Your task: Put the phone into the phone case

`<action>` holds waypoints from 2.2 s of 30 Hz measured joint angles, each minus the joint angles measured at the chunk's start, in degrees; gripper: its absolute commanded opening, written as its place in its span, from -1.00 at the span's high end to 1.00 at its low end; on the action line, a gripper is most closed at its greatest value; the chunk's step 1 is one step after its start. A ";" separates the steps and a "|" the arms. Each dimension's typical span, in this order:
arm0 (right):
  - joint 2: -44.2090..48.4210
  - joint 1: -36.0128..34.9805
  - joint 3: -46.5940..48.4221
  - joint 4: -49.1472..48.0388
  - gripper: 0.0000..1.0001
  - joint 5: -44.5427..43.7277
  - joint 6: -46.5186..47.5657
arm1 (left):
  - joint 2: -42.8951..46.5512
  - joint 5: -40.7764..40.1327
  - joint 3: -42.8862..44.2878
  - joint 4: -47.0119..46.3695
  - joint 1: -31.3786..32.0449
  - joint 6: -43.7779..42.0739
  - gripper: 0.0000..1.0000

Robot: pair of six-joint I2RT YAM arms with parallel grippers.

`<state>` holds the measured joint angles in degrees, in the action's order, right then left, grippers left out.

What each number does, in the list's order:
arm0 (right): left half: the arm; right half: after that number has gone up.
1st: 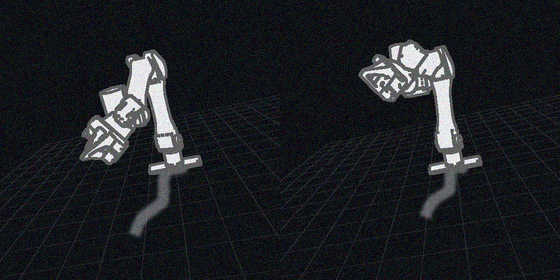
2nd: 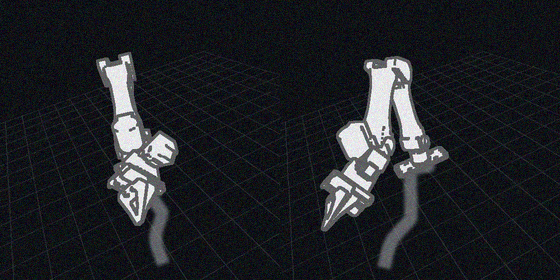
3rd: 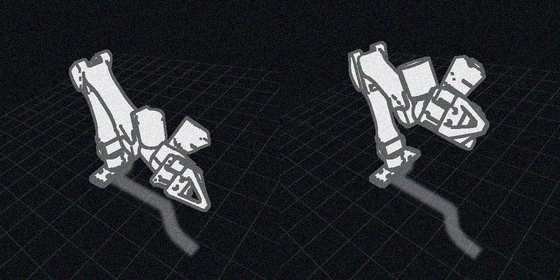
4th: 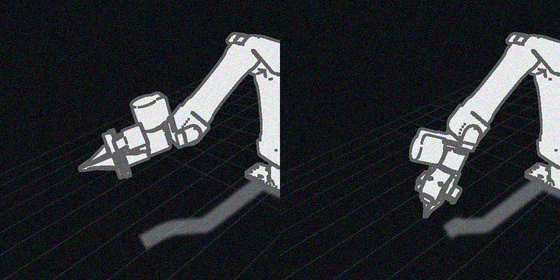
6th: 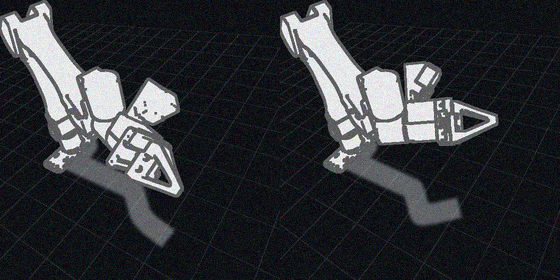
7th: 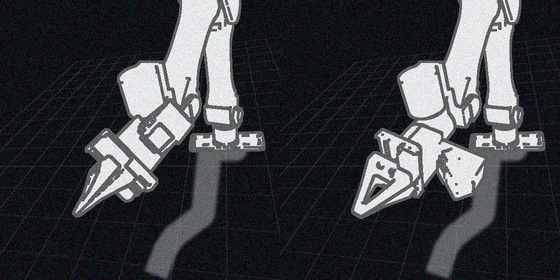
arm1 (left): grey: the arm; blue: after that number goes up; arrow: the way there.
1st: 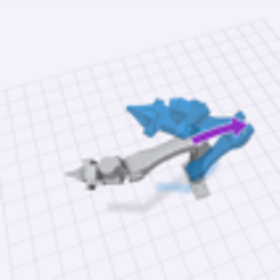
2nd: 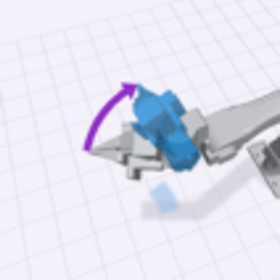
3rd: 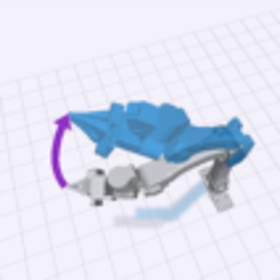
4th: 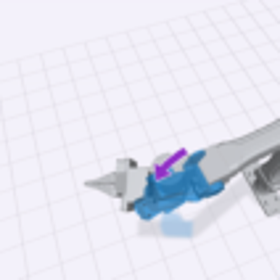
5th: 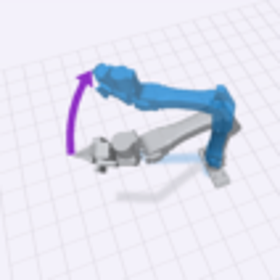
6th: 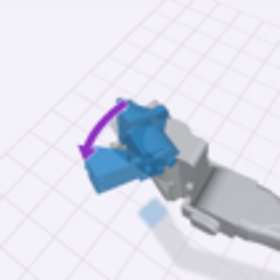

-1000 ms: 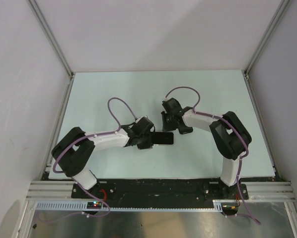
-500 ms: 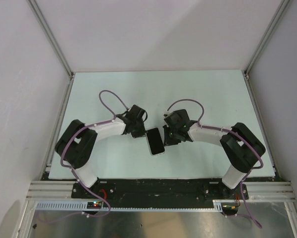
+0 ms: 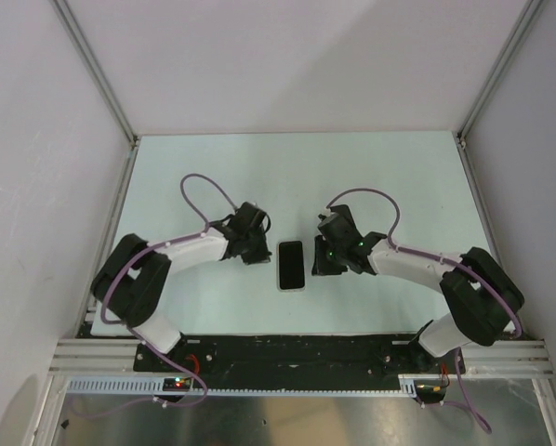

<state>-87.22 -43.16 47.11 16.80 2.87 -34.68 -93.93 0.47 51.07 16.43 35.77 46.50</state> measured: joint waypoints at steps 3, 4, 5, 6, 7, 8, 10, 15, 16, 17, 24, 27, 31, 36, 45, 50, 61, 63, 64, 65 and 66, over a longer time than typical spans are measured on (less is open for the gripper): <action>1.86 -1.55 0.00 -0.74 0.44 0.02 -0.76 | 3.91 -0.07 -4.02 0.42 0.59 0.13 1.00; 2.10 -2.16 0.00 -1.14 0.44 0.11 -0.98 | 4.81 -0.09 -5.03 0.48 1.03 0.26 1.00; 2.16 -2.56 0.00 -1.44 0.44 0.13 -1.25 | 5.29 -0.04 -5.60 0.55 1.44 0.50 1.00; 2.16 -3.08 0.00 -1.68 0.45 0.28 -1.51 | 5.77 -0.07 -6.25 0.57 2.12 0.66 1.00; 2.14 -3.48 0.00 -1.73 0.45 0.35 -1.79 | 6.01 -0.04 -6.71 0.61 2.82 0.96 0.99; 2.14 -3.78 0.00 -1.73 0.45 0.39 -2.01 | 6.10 -0.04 -7.02 0.61 3.41 1.11 0.99; 2.05 -4.02 0.00 -1.73 0.45 0.33 -2.47 | 6.10 -0.02 -7.41 0.68 4.39 1.55 1.00; 1.22 -4.50 0.00 -1.75 0.46 -0.02 -3.43 | 6.10 -0.02 -7.48 0.63 6.01 2.16 1.00; 0.98 -4.66 0.00 -1.79 0.47 -0.04 -3.58 | 6.10 -0.02 -7.48 0.66 6.23 2.21 0.99; 0.70 -4.87 0.02 -1.92 0.48 -0.04 -3.80 | 6.10 -0.02 -7.48 0.63 6.38 2.45 0.99; -2.23 -6.38 0.02 -2.27 0.62 -0.02 -4.70 | 6.08 -0.02 -7.48 0.63 6.78 2.64 1.00; -2.49 -6.67 0.17 -2.56 0.76 0.00 -4.92 | 6.03 -0.02 -7.48 0.63 6.78 2.64 1.00; -2.49 -6.71 0.39 -2.12 0.89 -0.37 -5.40 | 5.70 0.00 -7.48 0.61 7.02 2.62 0.99; -2.82 -6.84 1.07 -1.18 0.99 -0.68 -5.49 | 4.85 0.50 -6.93 0.35 8.20 2.64 1.00; -4.55 -7.89 3.21 0.94 1.00 -1.84 -5.44 | 3.78 0.24 -5.51 1.73 8.92 2.58 1.00; -5.97 -8.50 4.26 2.05 1.00 -2.86 -5.44 | 3.63 0.24 -5.38 1.81 8.92 2.58 0.99; -7.91 -10.12 6.01 4.28 1.00 -5.97 -5.55 | 3.52 0.22 -5.20 2.08 8.92 2.56 0.99; -8.52 -10.25 6.88 5.29 1.00 -6.23 -5.49 | 3.58 0.20 -5.20 2.08 8.92 2.56 1.00; -8.94 -10.29 7.41 5.92 1.00 -6.32 -5.40 | 3.61 0.17 -5.20 2.08 8.90 2.56 1.00; -9.20 -10.32 7.78 6.32 0.99 -6.36 -5.35 | 3.69 0.15 -5.22 2.08 8.85 2.56 0.99; -9.49 -10.34 8.17 6.82 0.97 -6.43 -5.33 | 3.80 0.17 -5.31 2.05 8.76 2.56 0.99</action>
<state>-96.71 -53.49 55.29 23.62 -3.55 -40.01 -90.13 0.64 45.76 18.48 44.53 49.06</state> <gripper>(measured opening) 0.023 0.004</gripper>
